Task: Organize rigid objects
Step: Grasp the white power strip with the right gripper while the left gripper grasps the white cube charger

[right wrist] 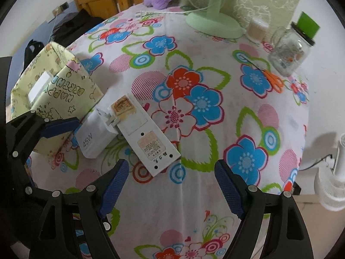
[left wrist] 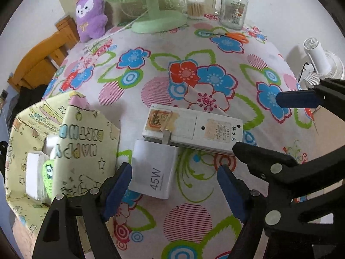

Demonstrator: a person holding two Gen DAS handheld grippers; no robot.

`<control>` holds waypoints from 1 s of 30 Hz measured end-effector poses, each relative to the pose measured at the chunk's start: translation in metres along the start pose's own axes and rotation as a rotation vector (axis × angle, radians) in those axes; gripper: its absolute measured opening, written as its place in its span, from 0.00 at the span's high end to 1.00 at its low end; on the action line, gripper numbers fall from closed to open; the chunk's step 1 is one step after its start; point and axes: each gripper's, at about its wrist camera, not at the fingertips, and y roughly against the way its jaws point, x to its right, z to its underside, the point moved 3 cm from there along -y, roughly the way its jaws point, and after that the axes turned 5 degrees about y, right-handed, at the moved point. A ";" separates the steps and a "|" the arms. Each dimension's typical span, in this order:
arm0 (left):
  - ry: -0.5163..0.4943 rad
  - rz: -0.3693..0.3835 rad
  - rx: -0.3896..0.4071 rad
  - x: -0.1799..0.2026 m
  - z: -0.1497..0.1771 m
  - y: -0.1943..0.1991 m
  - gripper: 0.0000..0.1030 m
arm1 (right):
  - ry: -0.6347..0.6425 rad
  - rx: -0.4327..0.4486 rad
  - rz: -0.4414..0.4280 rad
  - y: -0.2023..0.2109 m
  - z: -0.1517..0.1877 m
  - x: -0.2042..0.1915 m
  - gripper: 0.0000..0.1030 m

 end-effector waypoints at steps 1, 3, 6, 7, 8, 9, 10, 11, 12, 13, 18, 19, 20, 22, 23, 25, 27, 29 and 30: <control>-0.001 0.003 -0.008 0.000 -0.001 -0.003 0.20 | 0.015 -0.003 -0.001 -0.002 -0.001 0.000 0.19; -0.007 0.001 -0.015 0.000 -0.001 -0.006 0.19 | 0.050 -0.009 -0.005 -0.006 -0.004 -0.001 0.20; -0.029 -0.018 -0.012 0.003 -0.002 -0.009 0.19 | 0.095 -0.022 -0.021 -0.013 -0.008 -0.003 0.22; -0.039 -0.020 -0.014 0.004 -0.002 -0.010 0.19 | 0.109 -0.028 -0.025 -0.015 -0.008 -0.003 0.22; -0.049 -0.022 -0.019 0.004 -0.002 -0.012 0.19 | 0.123 -0.032 -0.027 -0.017 -0.009 -0.004 0.22; -0.050 -0.014 -0.033 0.004 -0.003 -0.014 0.19 | 0.131 -0.037 -0.032 -0.019 -0.010 -0.004 0.22; -0.053 -0.011 -0.037 0.004 -0.003 -0.015 0.19 | 0.135 -0.044 -0.041 -0.022 -0.011 -0.003 0.22; -0.051 0.001 -0.054 0.004 -0.004 -0.017 0.19 | 0.139 -0.049 -0.048 -0.023 -0.011 -0.003 0.22; -0.047 0.011 -0.070 0.004 -0.004 -0.020 0.18 | 0.147 -0.055 -0.054 -0.026 -0.012 -0.003 0.22; -0.051 0.011 -0.073 0.004 -0.004 -0.021 0.19 | 0.153 -0.057 -0.057 -0.027 -0.013 -0.003 0.22; -0.063 0.012 -0.073 0.004 -0.003 -0.024 0.20 | 0.170 -0.068 -0.107 -0.038 -0.015 -0.005 0.22; -0.067 0.008 -0.071 0.004 -0.002 -0.025 0.22 | 0.172 -0.070 -0.118 -0.040 -0.016 -0.005 0.22; -0.073 0.002 -0.071 0.004 -0.001 -0.025 0.22 | 0.173 -0.072 -0.129 -0.043 -0.016 -0.005 0.22; -0.084 0.002 -0.078 0.004 0.000 -0.027 0.26 | 0.184 -0.076 -0.137 -0.049 -0.017 -0.006 0.28; -0.085 0.006 -0.086 0.003 0.000 -0.028 0.27 | 0.190 -0.077 -0.139 -0.052 -0.018 -0.007 0.28; -0.076 0.007 -0.101 0.001 0.001 -0.030 0.30 | 0.198 -0.082 -0.163 -0.058 -0.020 -0.010 0.33; -0.049 0.027 -0.111 -0.003 0.001 -0.032 0.33 | 0.210 -0.081 -0.177 -0.062 -0.021 -0.013 0.35; -0.024 0.050 -0.124 -0.006 0.002 -0.032 0.36 | 0.229 -0.065 -0.182 -0.062 -0.023 -0.016 0.36; -0.019 0.057 -0.127 -0.006 0.002 -0.032 0.39 | 0.237 -0.065 -0.184 -0.062 -0.024 -0.017 0.37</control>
